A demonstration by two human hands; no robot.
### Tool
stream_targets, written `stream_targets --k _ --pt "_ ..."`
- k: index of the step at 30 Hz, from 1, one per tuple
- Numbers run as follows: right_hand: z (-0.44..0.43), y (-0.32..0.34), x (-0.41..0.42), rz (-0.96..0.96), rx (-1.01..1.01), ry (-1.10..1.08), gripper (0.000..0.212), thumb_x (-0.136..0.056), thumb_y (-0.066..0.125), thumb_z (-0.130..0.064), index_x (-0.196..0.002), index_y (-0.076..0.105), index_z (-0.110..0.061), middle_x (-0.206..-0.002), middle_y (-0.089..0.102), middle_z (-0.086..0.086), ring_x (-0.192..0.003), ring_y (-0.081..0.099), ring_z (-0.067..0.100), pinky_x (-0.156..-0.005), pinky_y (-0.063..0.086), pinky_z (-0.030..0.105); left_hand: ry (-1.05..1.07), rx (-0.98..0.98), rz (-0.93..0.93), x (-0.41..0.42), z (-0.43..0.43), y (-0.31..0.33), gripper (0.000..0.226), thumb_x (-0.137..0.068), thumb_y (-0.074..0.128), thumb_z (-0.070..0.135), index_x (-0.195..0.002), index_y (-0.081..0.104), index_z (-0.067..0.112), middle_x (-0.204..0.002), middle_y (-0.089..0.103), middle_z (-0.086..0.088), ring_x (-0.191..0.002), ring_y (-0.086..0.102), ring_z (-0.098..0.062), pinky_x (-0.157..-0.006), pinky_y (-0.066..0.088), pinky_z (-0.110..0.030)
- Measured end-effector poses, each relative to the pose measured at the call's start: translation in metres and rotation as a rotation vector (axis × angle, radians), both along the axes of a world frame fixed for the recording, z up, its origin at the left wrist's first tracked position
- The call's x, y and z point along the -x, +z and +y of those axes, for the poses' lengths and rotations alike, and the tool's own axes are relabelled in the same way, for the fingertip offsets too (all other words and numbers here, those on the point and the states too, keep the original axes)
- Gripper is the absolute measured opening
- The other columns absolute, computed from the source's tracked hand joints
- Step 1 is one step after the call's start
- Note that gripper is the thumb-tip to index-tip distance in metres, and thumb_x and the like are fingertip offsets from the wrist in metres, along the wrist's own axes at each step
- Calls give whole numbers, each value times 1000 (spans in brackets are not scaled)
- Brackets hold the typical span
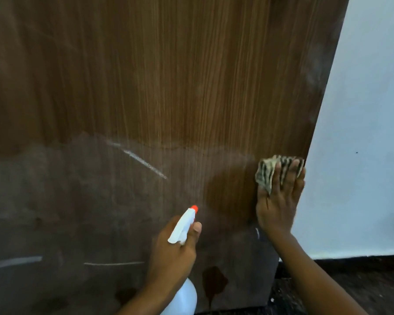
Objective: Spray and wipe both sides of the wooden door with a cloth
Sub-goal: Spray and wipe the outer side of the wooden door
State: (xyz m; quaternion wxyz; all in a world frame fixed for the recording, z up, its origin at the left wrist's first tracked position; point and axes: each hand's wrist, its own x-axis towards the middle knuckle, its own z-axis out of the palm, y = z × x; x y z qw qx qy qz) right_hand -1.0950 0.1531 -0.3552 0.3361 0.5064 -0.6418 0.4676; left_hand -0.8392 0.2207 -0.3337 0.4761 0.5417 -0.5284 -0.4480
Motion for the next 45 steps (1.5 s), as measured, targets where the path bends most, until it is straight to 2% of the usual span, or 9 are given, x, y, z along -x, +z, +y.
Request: stream_targets --k 3,8,15,22,25,29,36,42,45 --pt "-21 38 -49 16 51 -12 62 -105 26 -46 -159 5 -25 -166 0 14 -152 0 42 -121 8 60 -18 96 26 -12 -2 0 28 -77 61 46 -100 58 29 -99 69 -2 -84 64 -25 -80 55 -37" --pt "-22 -36 -78 578 -78 144 73 -91 61 -29 -155 26 -30 -167 9 6 -150 15 43 -119 16 61 -20 177 46 -38 -1 17 44 -65 54 57 -104 57 37 -104 67 9 -84 64 -23 -76 53 -33" --pt "-24 29 -94 -31 43 -33 63 -102 31 -43 -159 16 -19 -166 1 15 -151 2 43 -119 11 63 36 193 15 -87 -13 35 59 -61 53 54 -112 57 26 -114 65 1 -97 64 -31 -86 53 -40" --pt "-39 -16 -165 722 -90 159 77 -88 58 -30 -157 24 -32 -164 21 6 -152 13 37 -119 19 56 40 325 -8 -132 -20 51 28 -83 61 38 -109 62 29 -105 69 6 -84 66 -32 -73 56 -34" --pt "-25 -25 -138 635 -98 78 77 -89 49 -35 -158 15 -35 -164 20 4 -153 9 34 -117 23 58 63 247 52 -157 -27 47 31 -82 63 35 -110 59 23 -95 68 5 -64 62 -20 -46 49 -19" --pt "-40 41 -183 248 0 13 70 -98 41 -42 -159 11 -27 -166 3 12 -151 4 43 -121 9 59 78 219 53 -188 -38 43 25 -84 61 38 -107 55 29 -102 66 -2 -67 59 -17 -50 43 -20" --pt "-45 -12 -222 874 -147 124 76 -89 49 -35 -158 17 -36 -167 5 0 -153 5 34 -123 3 51 115 276 -11 -227 -50 46 38 -84 61 38 -115 65 16 -98 70 -3 -53 57 -15 -39 40 -12" --pt "-44 46 -239 436 -19 37 70 -95 47 -39 -158 18 -29 -167 9 9 -151 9 40 -120 14 58 154 262 80 -252 -63 53 42 -84 60 40 -119 61 16 -113 67 -5 -90 65 -36 -58 49 -22" --pt "-65 79 -300 539 8 142 71 -92 58 -35 -156 27 -27 -165 16 11 -152 8 41 -122 8 56 156 281 56 -268 -63 49 36 -85 60 37 -115 62 19 -113 68 -5 -92 65 -36 -65 53 -27"
